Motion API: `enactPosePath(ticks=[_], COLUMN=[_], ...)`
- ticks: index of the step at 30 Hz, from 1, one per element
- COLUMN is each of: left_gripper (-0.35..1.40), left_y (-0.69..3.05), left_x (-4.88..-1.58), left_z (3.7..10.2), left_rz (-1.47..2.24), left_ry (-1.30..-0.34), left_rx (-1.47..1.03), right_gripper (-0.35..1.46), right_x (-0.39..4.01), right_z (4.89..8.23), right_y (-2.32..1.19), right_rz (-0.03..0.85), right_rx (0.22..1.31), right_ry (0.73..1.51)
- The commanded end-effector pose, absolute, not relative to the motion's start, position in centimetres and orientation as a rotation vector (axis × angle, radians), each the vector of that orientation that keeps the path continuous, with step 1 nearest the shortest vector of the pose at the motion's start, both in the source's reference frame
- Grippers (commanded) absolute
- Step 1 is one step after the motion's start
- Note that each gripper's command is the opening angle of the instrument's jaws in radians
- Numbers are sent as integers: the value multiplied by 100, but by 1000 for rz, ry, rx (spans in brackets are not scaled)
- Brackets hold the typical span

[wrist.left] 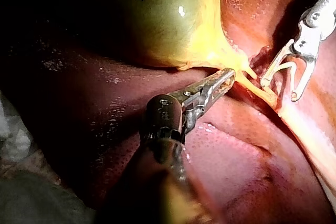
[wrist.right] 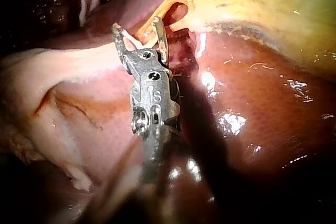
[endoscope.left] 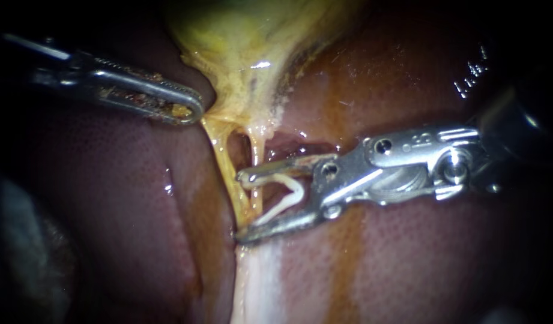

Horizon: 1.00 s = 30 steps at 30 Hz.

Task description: Clipping first clip left tube

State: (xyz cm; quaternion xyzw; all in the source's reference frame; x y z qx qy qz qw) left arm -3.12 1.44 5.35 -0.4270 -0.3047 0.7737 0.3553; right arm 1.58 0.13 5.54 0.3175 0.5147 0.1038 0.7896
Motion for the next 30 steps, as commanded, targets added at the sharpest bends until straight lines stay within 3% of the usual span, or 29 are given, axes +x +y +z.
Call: enactPosePath(ticks=[1, 17, 30], left_gripper=[-35, -35, -35], left_y=[144, 143, 142], left_x=[-312, -312, -312], left_z=[535, 534, 533], left_rz=[1999, 1999, 1999], left_ry=[-787, -787, -787], left_rx=[-1104, -1104, -1104], right_gripper=[48, 49, 50], right_x=[159, 164, 180], right_z=[558, 619, 621], right_y=[12, -11, -13], right_rz=[231, 342, 366], right_rx=[687, 747, 763], right_ry=[1107, 1067, 1118])
